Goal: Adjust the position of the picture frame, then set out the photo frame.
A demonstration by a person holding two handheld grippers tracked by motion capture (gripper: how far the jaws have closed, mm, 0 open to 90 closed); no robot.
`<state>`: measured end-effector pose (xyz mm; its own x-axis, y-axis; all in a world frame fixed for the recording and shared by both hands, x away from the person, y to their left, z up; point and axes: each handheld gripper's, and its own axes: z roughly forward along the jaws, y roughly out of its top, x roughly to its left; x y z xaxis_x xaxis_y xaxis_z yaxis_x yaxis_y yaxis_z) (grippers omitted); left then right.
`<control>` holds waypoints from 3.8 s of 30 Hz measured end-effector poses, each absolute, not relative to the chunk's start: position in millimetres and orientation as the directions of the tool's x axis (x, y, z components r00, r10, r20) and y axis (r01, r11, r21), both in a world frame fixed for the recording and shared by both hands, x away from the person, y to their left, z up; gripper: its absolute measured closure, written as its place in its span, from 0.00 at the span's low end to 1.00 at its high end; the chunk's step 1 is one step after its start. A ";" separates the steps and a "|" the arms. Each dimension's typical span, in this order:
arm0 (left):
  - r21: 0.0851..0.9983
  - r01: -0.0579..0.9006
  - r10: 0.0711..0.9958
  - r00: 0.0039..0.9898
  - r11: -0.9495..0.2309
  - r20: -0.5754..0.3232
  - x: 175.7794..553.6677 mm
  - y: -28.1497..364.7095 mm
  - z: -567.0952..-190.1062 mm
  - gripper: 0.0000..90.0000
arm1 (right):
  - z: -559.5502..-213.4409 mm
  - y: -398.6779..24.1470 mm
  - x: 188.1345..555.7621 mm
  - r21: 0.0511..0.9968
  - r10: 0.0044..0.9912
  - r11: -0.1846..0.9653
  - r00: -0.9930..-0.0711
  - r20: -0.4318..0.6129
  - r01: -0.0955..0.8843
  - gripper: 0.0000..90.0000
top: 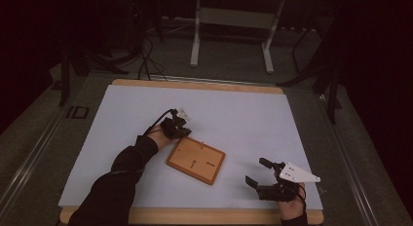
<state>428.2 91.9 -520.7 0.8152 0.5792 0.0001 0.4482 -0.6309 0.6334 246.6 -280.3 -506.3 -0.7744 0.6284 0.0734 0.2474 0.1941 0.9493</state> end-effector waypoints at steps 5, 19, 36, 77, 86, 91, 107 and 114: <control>0.626 0.443 0.570 0.821 -0.642 0.003 422.7 97.4 -520.4 1.00 | -505.7 -279.9 245.8 0.950 0.627 0.196 -0.776 0.070 0.244 0.16; 0.623 0.452 0.572 0.820 -0.638 -0.009 393.2 121.4 -520.5 1.00 | -506.1 -278.2 246.5 0.948 0.627 0.201 -0.776 0.068 0.245 0.16; 0.616 0.450 0.553 0.833 -0.646 -0.028 375.9 127.4 -525.3 1.00 | -506.2 -276.1 246.3 0.947 0.626 0.207 -0.777 0.065 0.246 0.16; 0.843 0.310 0.478 0.875 -0.440 -0.072 307.8 147.9 -476.2 0.59 | -504.1 -272.2 246.6 0.956 0.632 0.185 -0.772 0.064 0.230 0.16; 0.833 0.316 0.466 0.881 -0.453 -0.081 303.5 132.2 -489.3 0.59 | -505.7 -267.7 246.4 0.946 0.610 0.224 -0.791 0.050 0.233 0.16; 0.815 0.321 0.479 0.876 -0.483 -0.062 306.3 123.4 -497.4 0.60 | -506.1 -268.1 246.5 0.946 0.612 0.220 -0.789 0.054 0.236 0.16; 0.820 0.332 0.500 0.863 -0.466 -0.066 332.2 102.3 -514.8 0.73 | -505.4 -268.7 244.9 0.947 0.606 0.227 -0.794 0.045 0.227 0.16; 0.821 0.320 0.491 0.869 -0.473 -0.056 333.0 97.9 -516.9 0.80 | -506.0 -266.6 244.6 0.944 0.599 0.242 -0.800 0.037 0.225 0.16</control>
